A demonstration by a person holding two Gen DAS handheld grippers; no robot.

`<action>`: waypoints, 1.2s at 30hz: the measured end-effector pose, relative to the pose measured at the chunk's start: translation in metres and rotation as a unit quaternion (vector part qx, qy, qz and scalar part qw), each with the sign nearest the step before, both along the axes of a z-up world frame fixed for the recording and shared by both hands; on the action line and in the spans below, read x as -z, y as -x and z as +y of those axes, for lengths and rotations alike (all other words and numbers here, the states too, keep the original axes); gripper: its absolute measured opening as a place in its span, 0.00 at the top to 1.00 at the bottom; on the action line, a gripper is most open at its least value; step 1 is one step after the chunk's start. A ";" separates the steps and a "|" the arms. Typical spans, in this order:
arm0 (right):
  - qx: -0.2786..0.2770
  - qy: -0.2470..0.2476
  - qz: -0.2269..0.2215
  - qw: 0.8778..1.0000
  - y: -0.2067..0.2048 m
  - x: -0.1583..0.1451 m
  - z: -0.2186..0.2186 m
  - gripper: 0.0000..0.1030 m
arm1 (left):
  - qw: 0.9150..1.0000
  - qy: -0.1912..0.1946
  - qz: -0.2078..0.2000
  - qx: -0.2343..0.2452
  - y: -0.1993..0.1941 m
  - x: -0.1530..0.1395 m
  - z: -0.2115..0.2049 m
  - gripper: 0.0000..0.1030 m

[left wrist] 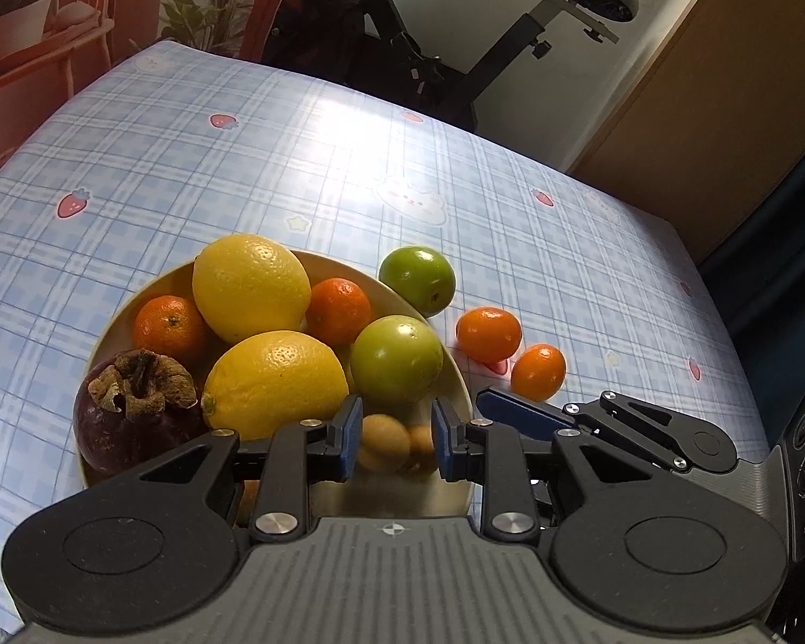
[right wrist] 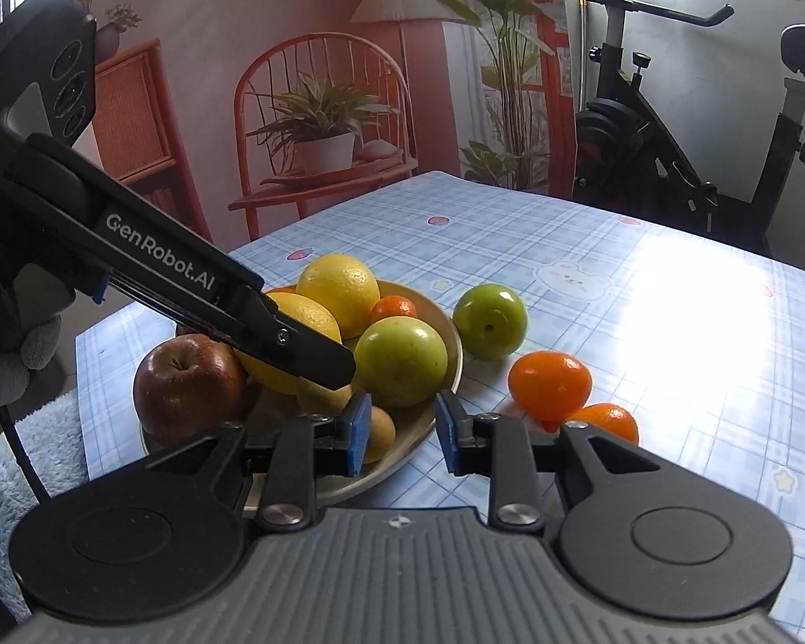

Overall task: Organize fruits
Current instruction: 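Move the left tool to the green apple and close on it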

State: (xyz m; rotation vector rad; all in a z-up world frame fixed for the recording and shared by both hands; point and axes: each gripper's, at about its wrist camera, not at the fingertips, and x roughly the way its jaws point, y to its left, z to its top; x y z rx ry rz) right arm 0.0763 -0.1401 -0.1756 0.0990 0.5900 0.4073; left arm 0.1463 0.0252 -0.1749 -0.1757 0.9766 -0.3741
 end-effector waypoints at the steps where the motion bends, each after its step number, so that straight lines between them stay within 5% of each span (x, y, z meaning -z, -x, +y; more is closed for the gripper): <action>1: 0.003 -0.001 0.000 1.000 0.001 0.000 -0.001 0.71 | 1.000 0.001 -0.002 -0.001 0.000 -0.001 0.000 0.71; 22: 0.088 -0.003 0.017 0.996 -0.023 -0.013 -0.051 0.69 | 0.998 -0.014 -0.054 0.006 -0.041 -0.039 -0.005 0.71; 36: 0.053 0.000 0.061 0.997 -0.068 -0.010 -0.033 0.63 | 0.998 -0.016 0.038 0.040 -0.119 0.000 -0.025 0.62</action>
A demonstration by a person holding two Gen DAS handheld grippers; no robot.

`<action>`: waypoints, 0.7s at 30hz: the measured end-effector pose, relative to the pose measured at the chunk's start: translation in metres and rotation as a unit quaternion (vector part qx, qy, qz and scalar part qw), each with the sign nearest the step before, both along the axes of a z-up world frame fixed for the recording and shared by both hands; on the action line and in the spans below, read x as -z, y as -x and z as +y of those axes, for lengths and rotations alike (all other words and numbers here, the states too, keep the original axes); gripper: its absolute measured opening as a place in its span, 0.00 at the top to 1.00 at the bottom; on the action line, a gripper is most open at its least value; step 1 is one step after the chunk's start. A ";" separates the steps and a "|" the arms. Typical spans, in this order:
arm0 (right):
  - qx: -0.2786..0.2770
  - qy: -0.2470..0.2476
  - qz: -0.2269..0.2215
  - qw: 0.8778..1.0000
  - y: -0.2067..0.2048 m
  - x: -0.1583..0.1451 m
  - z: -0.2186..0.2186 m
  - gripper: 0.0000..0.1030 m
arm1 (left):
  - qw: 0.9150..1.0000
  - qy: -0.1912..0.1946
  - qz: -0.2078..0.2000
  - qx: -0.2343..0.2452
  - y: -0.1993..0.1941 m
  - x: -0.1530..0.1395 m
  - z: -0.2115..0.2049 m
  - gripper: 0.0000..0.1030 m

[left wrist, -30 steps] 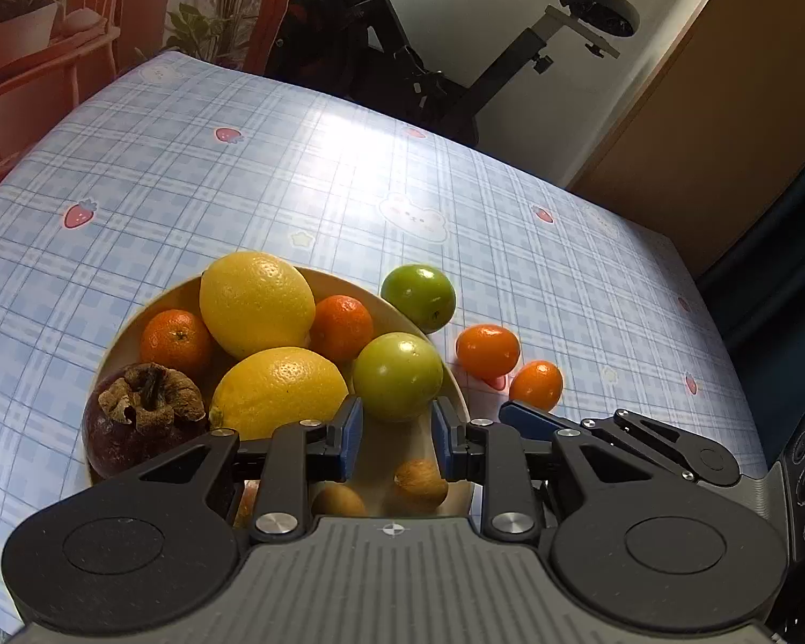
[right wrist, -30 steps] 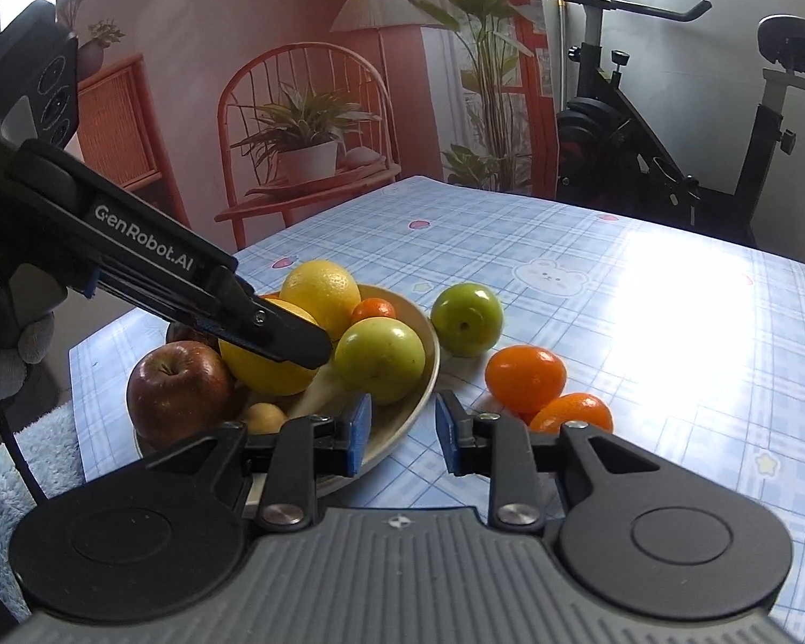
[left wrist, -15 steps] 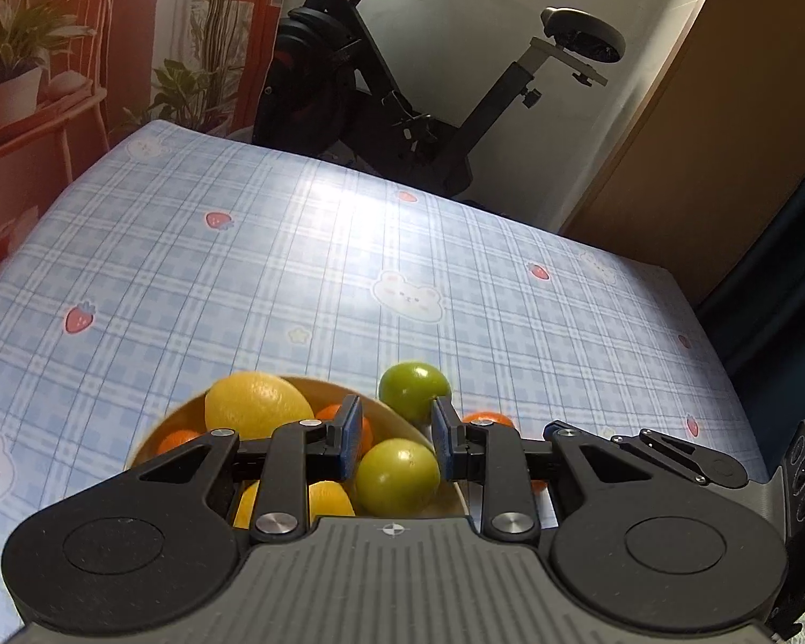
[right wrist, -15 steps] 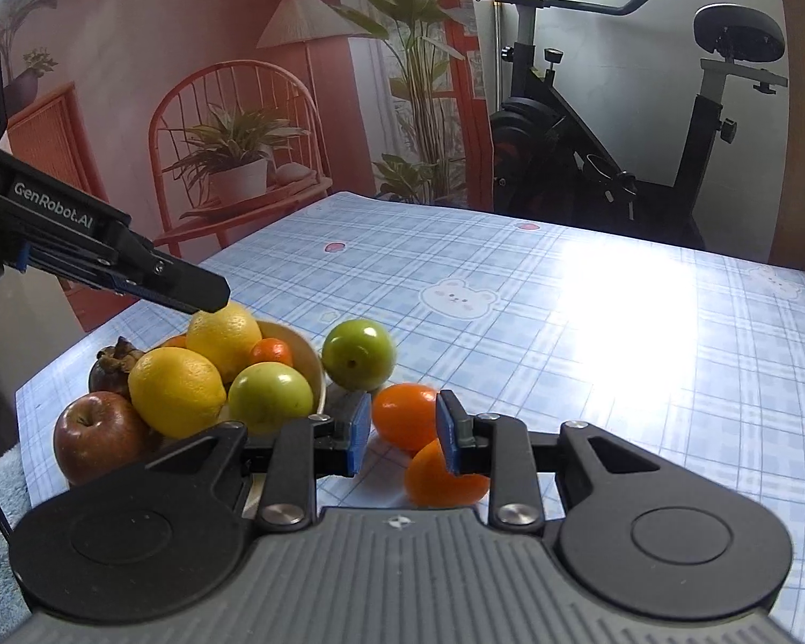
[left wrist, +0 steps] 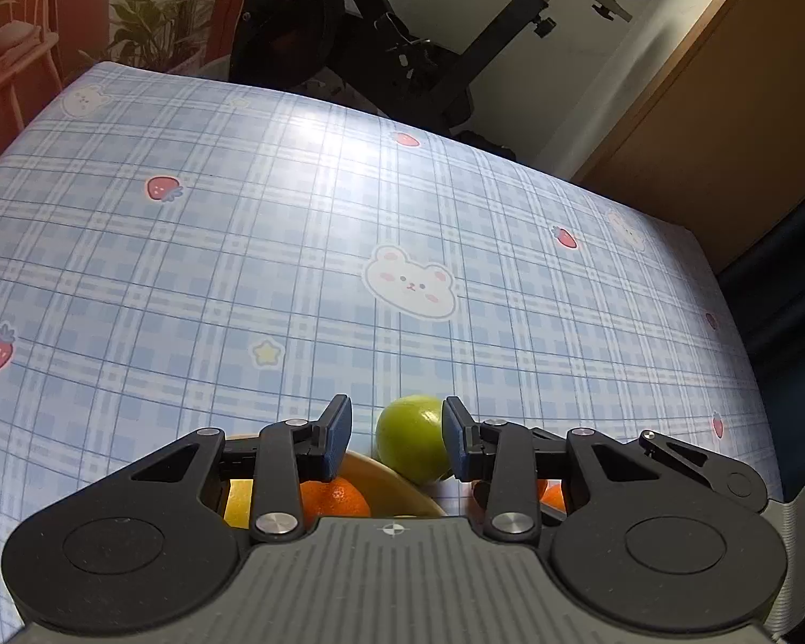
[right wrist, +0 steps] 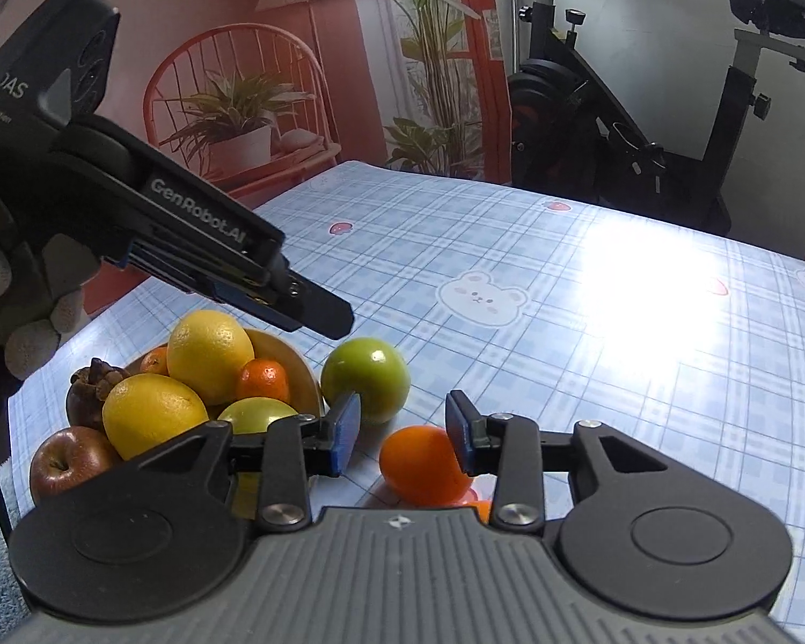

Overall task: Organize fruits
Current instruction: 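Move the left tool to the green apple and close on it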

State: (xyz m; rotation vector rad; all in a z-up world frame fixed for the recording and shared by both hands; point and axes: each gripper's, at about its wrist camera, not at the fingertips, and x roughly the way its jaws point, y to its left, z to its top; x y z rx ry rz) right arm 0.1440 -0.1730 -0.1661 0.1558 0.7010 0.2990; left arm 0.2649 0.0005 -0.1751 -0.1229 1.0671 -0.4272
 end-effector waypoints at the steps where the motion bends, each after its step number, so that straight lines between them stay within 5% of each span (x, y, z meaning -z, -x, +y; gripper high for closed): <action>1: -0.002 0.000 0.002 1.000 -0.001 0.000 0.001 0.63 | 1.000 0.001 0.004 0.003 -0.003 0.002 -0.001 0.62; 21: -0.009 0.005 0.041 0.999 -0.045 0.009 0.016 0.55 | 1.000 0.027 -0.003 0.004 -0.040 0.020 -0.011 0.62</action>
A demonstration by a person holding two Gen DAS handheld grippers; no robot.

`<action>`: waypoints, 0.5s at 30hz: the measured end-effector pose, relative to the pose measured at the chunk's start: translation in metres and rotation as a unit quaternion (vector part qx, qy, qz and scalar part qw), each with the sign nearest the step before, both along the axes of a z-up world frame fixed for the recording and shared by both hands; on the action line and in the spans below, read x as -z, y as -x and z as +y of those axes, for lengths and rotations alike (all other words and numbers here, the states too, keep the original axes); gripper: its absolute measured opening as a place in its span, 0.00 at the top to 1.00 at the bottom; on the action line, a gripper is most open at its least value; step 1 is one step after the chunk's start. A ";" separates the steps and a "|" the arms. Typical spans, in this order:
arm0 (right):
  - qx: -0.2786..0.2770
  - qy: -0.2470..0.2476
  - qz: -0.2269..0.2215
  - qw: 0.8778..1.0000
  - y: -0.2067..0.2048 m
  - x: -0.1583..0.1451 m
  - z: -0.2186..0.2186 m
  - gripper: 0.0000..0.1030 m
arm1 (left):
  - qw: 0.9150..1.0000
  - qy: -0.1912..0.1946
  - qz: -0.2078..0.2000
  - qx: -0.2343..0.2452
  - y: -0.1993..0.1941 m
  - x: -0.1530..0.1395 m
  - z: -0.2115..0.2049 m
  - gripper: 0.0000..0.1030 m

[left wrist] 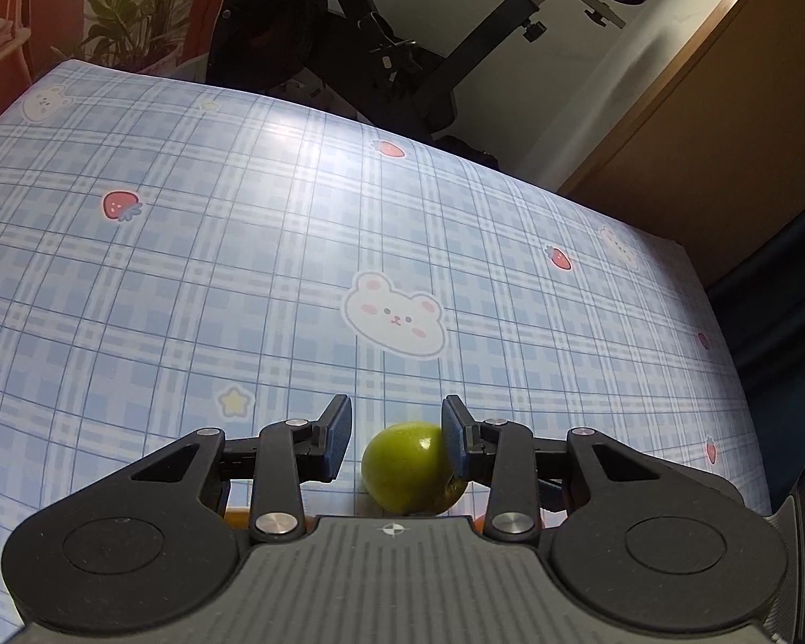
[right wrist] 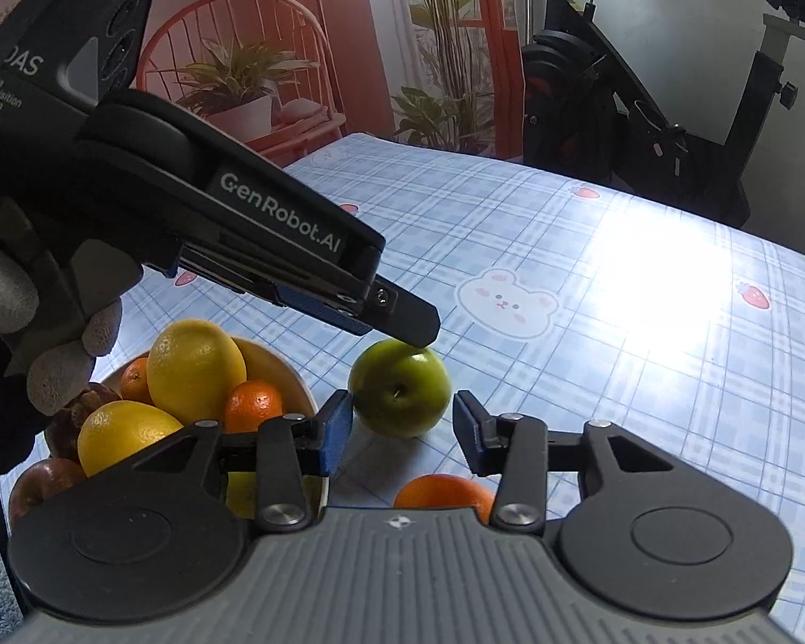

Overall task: Organize fruits
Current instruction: 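Move the left tool to the green apple and close on it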

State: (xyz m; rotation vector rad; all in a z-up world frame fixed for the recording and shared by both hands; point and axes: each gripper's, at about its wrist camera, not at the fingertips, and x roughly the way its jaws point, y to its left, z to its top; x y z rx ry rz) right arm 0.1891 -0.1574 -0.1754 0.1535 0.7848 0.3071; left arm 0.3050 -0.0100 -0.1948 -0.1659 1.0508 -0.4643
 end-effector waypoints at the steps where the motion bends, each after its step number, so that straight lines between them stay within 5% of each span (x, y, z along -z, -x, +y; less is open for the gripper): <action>1: 0.001 -0.004 0.004 1.000 -0.002 0.002 0.000 0.55 | 1.000 0.001 0.000 -0.002 -0.001 0.000 0.001 0.62; 15: 0.006 -0.028 0.019 0.999 -0.021 0.011 -0.002 0.55 | 0.999 0.014 -0.002 0.029 -0.002 -0.002 0.008 0.62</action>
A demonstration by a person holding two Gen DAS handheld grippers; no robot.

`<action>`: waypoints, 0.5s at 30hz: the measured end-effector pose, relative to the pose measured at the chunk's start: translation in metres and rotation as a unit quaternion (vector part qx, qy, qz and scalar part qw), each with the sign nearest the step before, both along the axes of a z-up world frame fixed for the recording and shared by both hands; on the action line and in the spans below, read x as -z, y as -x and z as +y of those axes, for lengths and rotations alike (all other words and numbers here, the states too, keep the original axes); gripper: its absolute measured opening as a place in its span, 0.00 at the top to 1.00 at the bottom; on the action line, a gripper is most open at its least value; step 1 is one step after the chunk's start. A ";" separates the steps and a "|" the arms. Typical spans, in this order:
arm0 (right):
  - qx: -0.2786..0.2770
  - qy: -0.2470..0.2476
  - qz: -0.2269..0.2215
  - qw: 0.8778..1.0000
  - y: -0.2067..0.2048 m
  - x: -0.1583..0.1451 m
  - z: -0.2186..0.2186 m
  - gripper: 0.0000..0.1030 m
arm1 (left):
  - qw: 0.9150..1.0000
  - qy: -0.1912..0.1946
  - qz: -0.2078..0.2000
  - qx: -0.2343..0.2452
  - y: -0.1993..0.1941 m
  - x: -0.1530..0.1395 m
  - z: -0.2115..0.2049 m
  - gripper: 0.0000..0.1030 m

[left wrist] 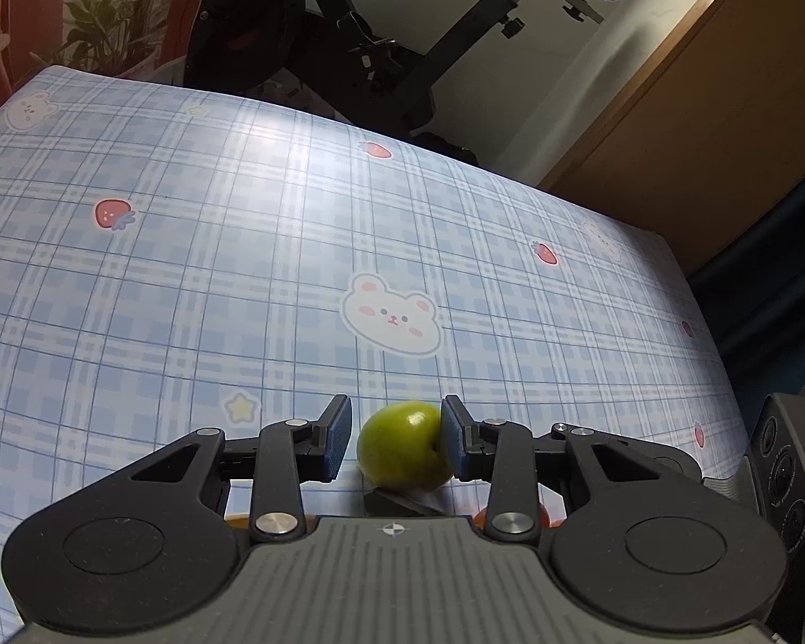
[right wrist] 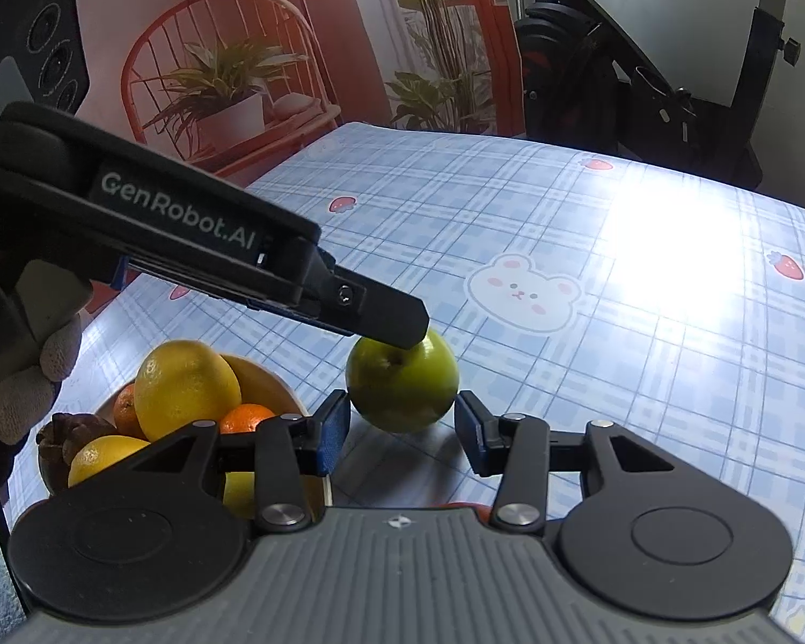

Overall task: Organize fruits
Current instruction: 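Move the left tool to the green apple and close on it, then carry the green apple with the left tool onto the plate and open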

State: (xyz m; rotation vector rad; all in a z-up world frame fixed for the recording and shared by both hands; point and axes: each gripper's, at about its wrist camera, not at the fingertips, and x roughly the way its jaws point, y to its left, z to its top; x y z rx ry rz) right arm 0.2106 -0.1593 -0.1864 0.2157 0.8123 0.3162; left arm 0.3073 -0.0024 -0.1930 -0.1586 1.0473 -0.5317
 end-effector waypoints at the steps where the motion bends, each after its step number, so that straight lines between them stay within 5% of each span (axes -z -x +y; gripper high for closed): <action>1: 0.000 0.000 -0.001 1.000 0.000 0.000 0.000 0.55 | 1.000 0.003 0.002 -0.002 0.000 0.000 0.002 0.62; 15: 0.006 0.006 -0.011 1.000 0.005 0.001 0.003 0.55 | 1.000 0.021 0.007 0.007 0.008 0.005 0.007 0.71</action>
